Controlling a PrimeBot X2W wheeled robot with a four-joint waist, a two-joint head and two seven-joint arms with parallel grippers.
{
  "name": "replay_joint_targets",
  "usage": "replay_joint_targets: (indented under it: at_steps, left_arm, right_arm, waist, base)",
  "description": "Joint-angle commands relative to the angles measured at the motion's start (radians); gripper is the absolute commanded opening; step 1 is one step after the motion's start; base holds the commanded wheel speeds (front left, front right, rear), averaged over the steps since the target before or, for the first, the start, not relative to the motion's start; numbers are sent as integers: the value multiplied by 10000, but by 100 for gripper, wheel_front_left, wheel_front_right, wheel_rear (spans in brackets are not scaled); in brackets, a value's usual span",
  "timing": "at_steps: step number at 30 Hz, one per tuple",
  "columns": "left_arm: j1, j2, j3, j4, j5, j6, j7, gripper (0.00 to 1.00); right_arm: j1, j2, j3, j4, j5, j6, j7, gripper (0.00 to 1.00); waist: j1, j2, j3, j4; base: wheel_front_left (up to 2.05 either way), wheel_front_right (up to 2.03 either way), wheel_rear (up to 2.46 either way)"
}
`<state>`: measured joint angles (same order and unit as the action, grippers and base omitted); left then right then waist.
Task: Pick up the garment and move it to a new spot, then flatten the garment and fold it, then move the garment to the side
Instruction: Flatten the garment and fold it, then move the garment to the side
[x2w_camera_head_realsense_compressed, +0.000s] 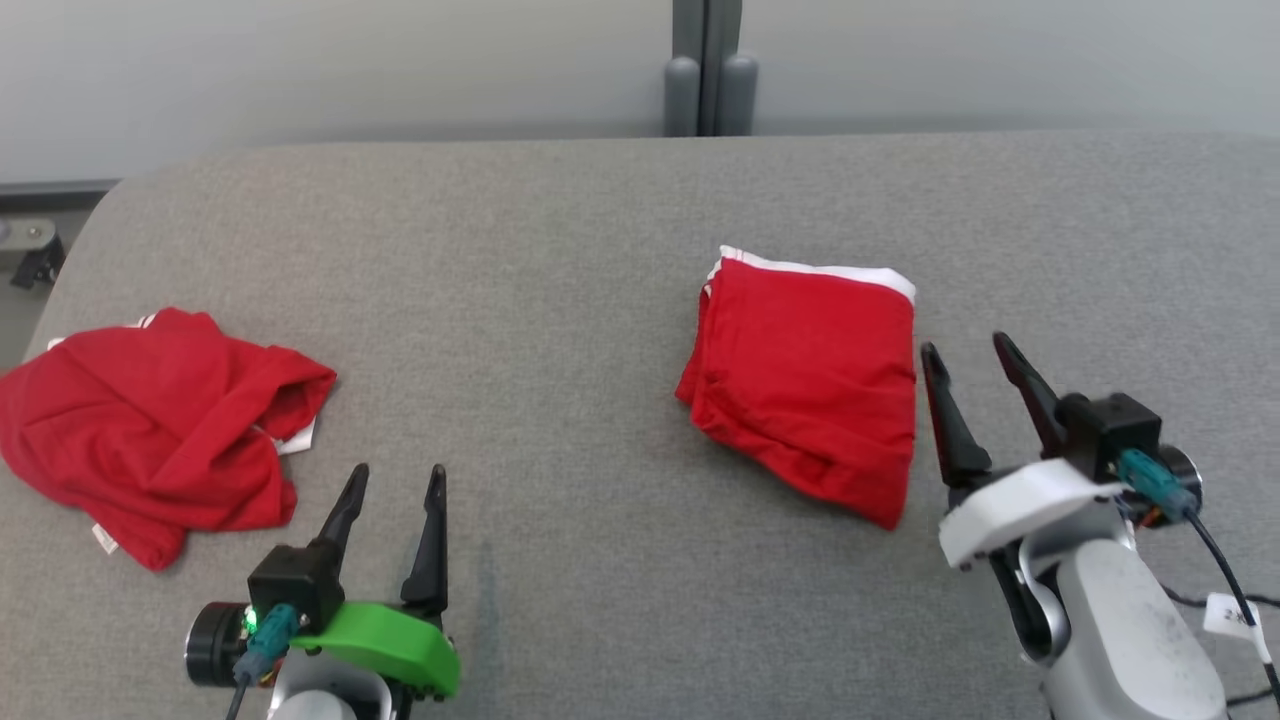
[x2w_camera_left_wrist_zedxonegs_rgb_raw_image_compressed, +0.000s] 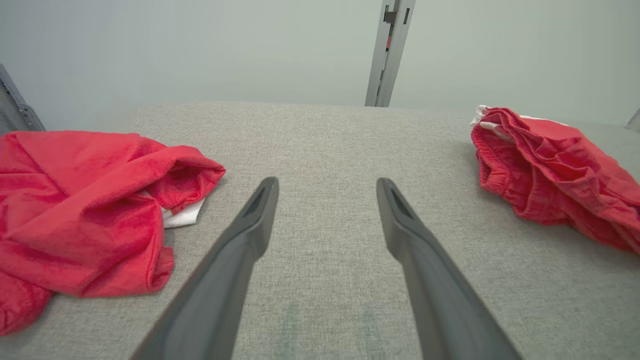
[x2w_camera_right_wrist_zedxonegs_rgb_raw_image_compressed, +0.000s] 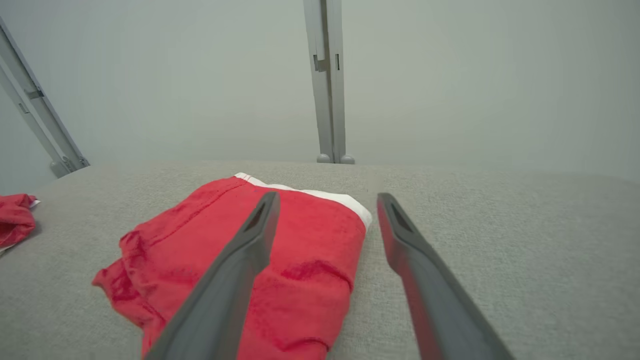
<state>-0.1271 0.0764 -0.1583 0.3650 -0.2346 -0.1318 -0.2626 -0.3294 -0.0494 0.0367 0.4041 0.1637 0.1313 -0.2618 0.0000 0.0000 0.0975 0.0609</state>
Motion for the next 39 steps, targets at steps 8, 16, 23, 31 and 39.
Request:
replay_joint_targets:
  at_steps: [8, 16, 23, 31, 39]
  left_arm:
    - [1058, -146, 446, -413, 1121, 36, -32, 100]
    - [1478, -232, 425, -748, 1413, 81, -30, 100]
    - [1151, -248, 219, -767, 1241, 63, -30, 100]
    - [469, -248, -153, -1022, 1012, 65, -30, 100]
    - [-285, -247, -573, -1038, 790, 44, -30, 100]
  right_arm:
    - [1391, -32, -861, 204, -226, -11, -45, 100]
    - [1905, -33, -979, 358, -74, -13, -45, 100]
    - [1533, -34, -833, 680, -50, -13, -45, 100]
    - [-73, -33, -471, 1493, -393, -13, -45, 100]
    - [-2274, -34, -491, 3178, -702, -13, -45, 100]
  waist:
    - [0, 0, -761, -477]
    - [0, 0, -790, -543]
    - [0, 0, -506, -432]
    - [0, 0, 500, -45]
    - [0, 0, 1496, 455]
  base:
    - [0, 0, 0]
    - [0, 0, 0]
    - [0, 0, 0]
    - [0, 0, 0]
    - [0, 0, 0]
